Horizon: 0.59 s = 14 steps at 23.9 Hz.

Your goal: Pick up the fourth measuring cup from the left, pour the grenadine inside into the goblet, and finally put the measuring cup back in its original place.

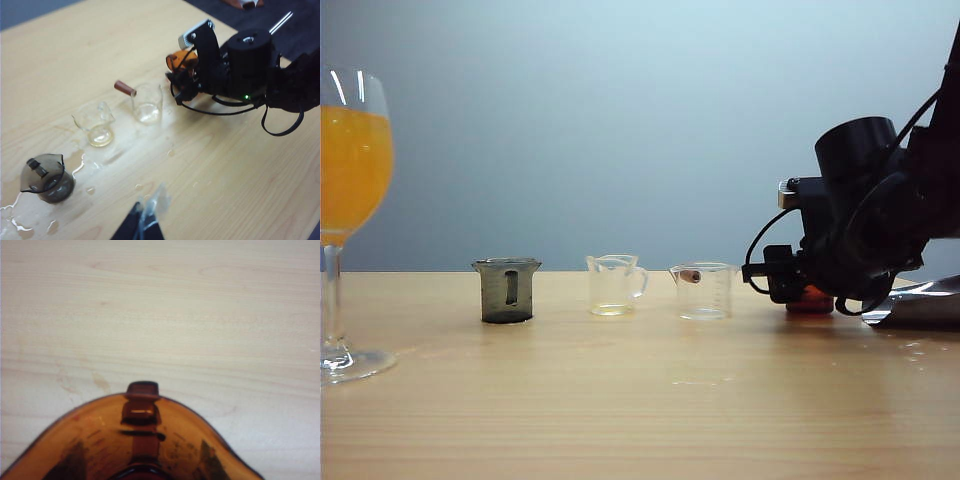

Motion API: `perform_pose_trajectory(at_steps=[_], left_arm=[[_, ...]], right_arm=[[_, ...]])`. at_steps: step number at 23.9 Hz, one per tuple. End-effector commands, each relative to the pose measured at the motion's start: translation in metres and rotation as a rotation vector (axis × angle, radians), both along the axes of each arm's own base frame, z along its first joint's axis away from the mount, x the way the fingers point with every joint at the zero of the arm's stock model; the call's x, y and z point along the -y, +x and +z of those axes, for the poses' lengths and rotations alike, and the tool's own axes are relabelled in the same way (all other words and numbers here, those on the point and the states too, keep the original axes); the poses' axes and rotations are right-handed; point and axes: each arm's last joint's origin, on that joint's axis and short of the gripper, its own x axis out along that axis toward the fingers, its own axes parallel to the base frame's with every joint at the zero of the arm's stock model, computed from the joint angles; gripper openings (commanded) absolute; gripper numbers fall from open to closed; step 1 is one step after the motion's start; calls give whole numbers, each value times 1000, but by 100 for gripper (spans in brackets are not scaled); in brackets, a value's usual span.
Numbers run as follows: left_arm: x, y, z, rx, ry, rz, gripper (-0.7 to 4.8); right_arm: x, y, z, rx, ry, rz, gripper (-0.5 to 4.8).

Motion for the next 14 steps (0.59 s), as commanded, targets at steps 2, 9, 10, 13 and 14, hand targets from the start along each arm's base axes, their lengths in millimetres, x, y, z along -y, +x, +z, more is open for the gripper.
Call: perform_pose_trajectory(at_steps=[2, 9, 10, 13, 14], left_arm=[[-5, -6, 17, 27, -5, 31, -5], [-25, -20, 47, 24, 36, 228, -5], [-27, -22, 47, 18, 39, 236, -5], [-37, -28, 46, 2, 51, 268, -5], [-42, -32, 46, -4, 56, 289, -5]], right_arm=[[-3, -3, 46, 119, 61, 96, 201], [-8, -22, 132, 61, 104, 318, 201], [-9, -23, 142, 48, 105, 335, 201], [-19, -27, 170, 45, 117, 413, 201], [-25, -28, 179, 52, 122, 443, 201]])
